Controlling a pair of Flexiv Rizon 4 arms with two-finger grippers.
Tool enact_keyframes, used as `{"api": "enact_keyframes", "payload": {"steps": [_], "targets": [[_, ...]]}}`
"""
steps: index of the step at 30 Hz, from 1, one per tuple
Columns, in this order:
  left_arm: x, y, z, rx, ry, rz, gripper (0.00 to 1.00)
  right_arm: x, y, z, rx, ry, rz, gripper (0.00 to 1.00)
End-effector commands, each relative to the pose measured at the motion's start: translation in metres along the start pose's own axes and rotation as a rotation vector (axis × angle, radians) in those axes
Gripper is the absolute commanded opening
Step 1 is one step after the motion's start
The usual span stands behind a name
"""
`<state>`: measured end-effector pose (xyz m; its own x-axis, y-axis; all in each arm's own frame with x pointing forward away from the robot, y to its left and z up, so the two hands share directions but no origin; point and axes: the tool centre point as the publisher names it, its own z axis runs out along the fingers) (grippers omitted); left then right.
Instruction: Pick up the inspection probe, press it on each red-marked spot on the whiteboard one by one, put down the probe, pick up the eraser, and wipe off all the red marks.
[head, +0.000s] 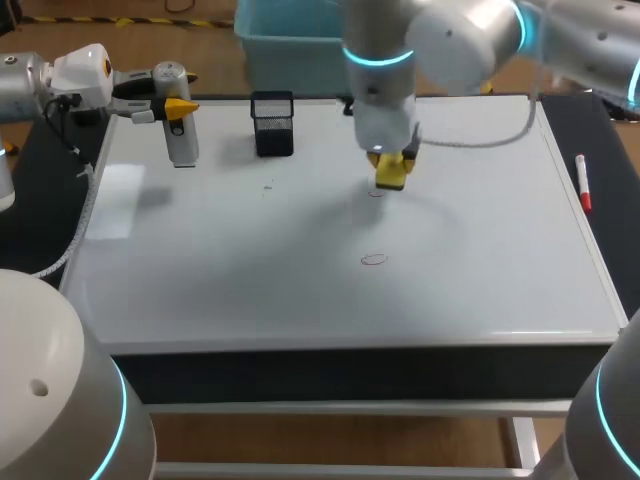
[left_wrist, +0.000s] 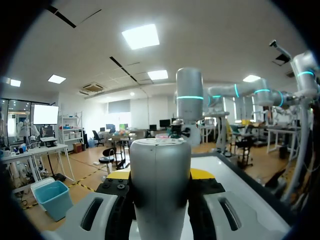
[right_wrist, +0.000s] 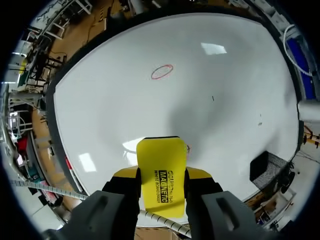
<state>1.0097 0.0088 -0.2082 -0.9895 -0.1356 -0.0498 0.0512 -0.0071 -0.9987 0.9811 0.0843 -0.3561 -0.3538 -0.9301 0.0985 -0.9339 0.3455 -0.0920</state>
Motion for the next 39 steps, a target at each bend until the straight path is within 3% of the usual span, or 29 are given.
{"api": "enact_keyframes", "payload": {"steps": [1,14,26,39], "targets": [[0.000,-0.001,0.000,0.001,-0.001,0.002,0.00,0.016,-0.030,0.003,-0.040,-0.018,0.006,0.00],[0.000,-0.001,0.000,0.001,-0.001,0.002,0.00,0.040,-0.080,0.021,-0.064,-0.020,0.001,0.00],[0.000,-0.001,0.000,0.001,-0.001,0.002,0.00,0.046,-0.080,0.028,-0.069,-0.026,-0.002,0.00],[0.000,-0.001,0.000,0.001,-0.001,0.002,0.00,0.083,-0.099,0.032,-0.065,-0.020,0.039,0.00]]}}
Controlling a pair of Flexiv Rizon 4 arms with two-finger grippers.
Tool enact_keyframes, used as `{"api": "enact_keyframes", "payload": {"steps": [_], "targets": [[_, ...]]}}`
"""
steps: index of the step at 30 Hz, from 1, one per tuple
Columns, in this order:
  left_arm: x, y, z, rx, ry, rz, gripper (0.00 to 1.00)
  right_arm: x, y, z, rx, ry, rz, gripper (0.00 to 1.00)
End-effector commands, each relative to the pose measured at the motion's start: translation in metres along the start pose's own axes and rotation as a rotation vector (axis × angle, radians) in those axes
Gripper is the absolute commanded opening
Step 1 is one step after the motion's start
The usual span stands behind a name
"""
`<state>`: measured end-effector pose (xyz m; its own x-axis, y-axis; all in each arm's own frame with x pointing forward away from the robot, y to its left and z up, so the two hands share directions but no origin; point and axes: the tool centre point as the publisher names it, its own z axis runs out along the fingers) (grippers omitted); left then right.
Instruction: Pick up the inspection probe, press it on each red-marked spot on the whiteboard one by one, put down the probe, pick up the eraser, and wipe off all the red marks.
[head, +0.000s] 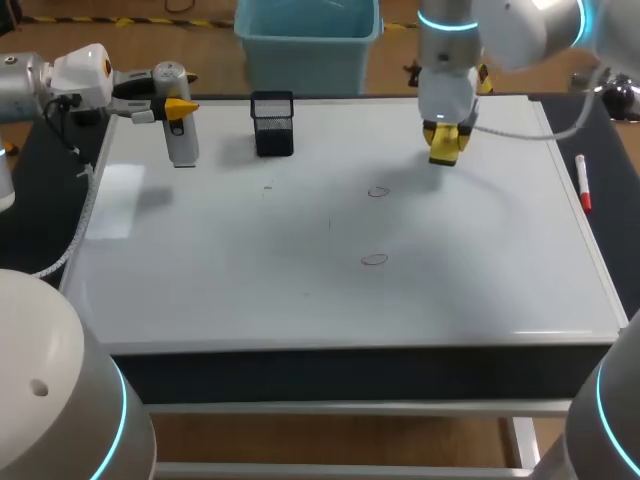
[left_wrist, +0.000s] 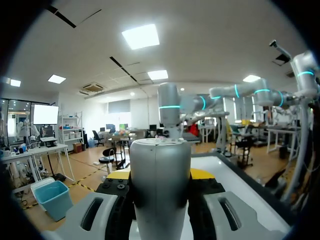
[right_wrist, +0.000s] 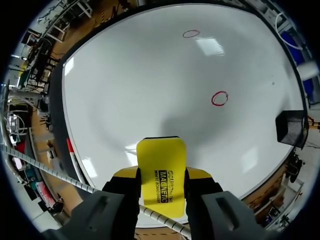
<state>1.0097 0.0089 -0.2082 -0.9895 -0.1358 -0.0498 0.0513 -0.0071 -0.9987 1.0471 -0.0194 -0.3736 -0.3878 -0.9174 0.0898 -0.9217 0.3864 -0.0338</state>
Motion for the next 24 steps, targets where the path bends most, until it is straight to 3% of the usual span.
{"api": "enact_keyframes", "payload": {"steps": [1,17,24], "targets": [[0.000,-0.001,0.000,0.001,-0.001,0.002,0.00,0.014,-0.004,-0.001,-0.004,-0.014,0.008,0.00],[0.000,-0.001,0.000,0.001,-0.001,0.002,0.00,0.054,-0.015,0.005,-0.018,-0.011,0.097,0.00],[0.000,-0.001,0.000,0.001,-0.001,0.002,0.00,0.056,-0.016,0.005,-0.018,-0.011,0.102,0.00]]}}
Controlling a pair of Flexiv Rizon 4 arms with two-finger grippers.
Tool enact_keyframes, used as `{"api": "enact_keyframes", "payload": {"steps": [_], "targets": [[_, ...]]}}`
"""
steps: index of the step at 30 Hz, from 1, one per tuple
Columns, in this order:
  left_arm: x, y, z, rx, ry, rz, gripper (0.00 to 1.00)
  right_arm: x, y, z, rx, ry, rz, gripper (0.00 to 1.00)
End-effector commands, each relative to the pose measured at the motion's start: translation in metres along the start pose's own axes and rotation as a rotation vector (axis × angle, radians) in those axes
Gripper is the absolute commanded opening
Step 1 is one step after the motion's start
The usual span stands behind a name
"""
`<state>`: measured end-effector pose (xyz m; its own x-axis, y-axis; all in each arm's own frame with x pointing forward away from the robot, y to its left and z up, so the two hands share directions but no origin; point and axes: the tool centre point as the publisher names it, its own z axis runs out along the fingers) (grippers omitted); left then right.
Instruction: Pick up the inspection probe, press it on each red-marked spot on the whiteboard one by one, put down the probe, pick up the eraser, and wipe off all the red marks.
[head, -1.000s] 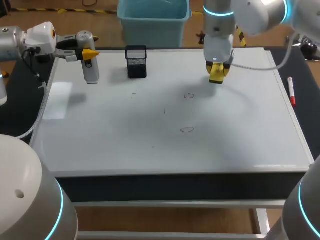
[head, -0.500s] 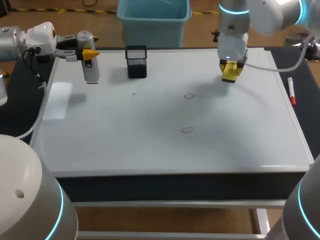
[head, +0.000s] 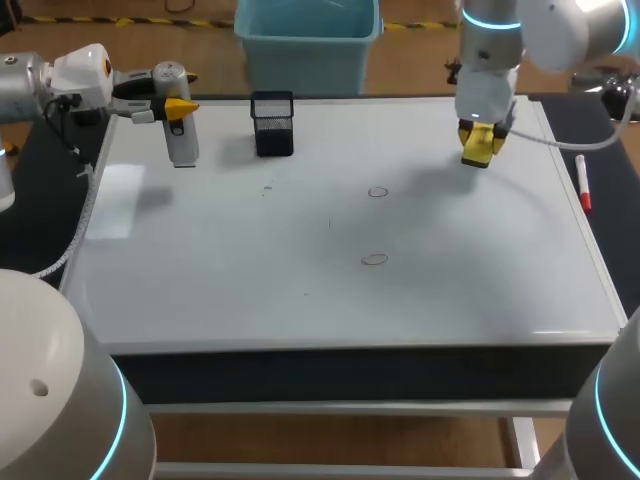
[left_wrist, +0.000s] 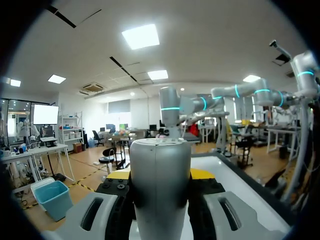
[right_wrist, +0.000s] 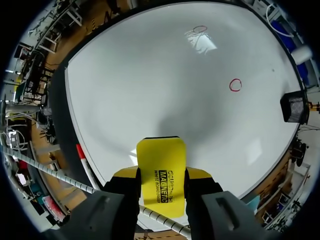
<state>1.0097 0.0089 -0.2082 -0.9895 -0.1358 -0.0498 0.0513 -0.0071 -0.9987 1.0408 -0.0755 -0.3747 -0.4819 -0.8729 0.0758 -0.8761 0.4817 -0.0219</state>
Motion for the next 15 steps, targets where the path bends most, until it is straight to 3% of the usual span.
{"api": "enact_keyframes", "payload": {"steps": [1,13,15], "targets": [[0.000,-0.001,0.000,0.001,-0.001,0.002,0.00,0.002,0.000,-0.002,0.003,0.000,-0.003,0.00],[0.000,-0.001,0.000,0.001,-0.001,0.002,0.00,0.002,0.000,-0.002,0.003,0.000,-0.003,0.00],[0.007,-0.007,0.011,-0.015,0.025,0.019,0.00,0.002,0.000,-0.002,0.003,0.000,-0.003,0.00]]}}
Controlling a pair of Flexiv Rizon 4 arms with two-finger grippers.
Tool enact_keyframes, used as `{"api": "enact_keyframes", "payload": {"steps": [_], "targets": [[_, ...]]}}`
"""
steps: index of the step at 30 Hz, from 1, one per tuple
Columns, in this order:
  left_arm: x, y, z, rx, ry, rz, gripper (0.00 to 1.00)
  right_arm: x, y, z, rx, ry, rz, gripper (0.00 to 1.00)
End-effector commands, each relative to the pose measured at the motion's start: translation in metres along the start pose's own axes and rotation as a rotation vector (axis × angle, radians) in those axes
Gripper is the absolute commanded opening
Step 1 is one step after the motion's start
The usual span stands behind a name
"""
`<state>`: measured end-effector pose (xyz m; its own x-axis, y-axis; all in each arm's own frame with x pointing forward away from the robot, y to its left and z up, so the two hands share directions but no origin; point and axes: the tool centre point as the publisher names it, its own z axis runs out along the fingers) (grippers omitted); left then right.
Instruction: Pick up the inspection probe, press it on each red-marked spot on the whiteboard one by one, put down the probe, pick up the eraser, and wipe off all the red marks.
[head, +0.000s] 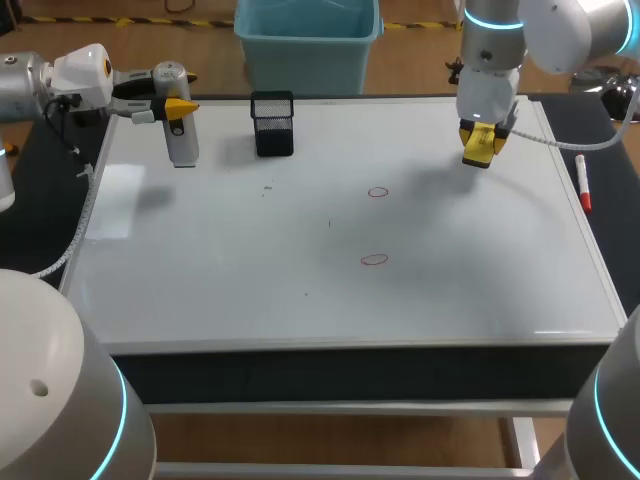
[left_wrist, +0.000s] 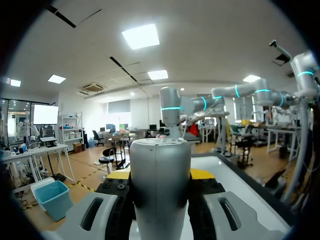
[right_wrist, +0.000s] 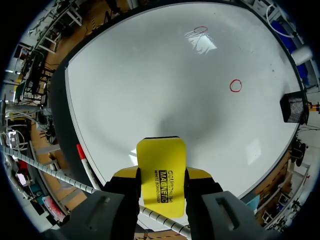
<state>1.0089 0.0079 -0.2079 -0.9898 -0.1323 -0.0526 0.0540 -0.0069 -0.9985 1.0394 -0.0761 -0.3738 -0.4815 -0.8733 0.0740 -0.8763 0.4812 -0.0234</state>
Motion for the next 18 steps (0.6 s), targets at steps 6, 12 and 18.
{"api": "enact_keyframes", "payload": {"steps": [6,12,18], "targets": [[0.038,-0.013,0.059,-0.062,0.148,0.039,0.00,0.001,-0.001,-0.001,0.001,0.002,-0.002,0.00],[0.070,-0.011,0.110,-0.009,0.256,0.036,0.00,0.001,-0.001,-0.001,0.001,0.002,-0.002,0.00],[0.092,-0.010,0.156,0.054,0.334,0.035,0.00,0.001,-0.001,-0.001,0.001,0.002,-0.002,0.00]]}}
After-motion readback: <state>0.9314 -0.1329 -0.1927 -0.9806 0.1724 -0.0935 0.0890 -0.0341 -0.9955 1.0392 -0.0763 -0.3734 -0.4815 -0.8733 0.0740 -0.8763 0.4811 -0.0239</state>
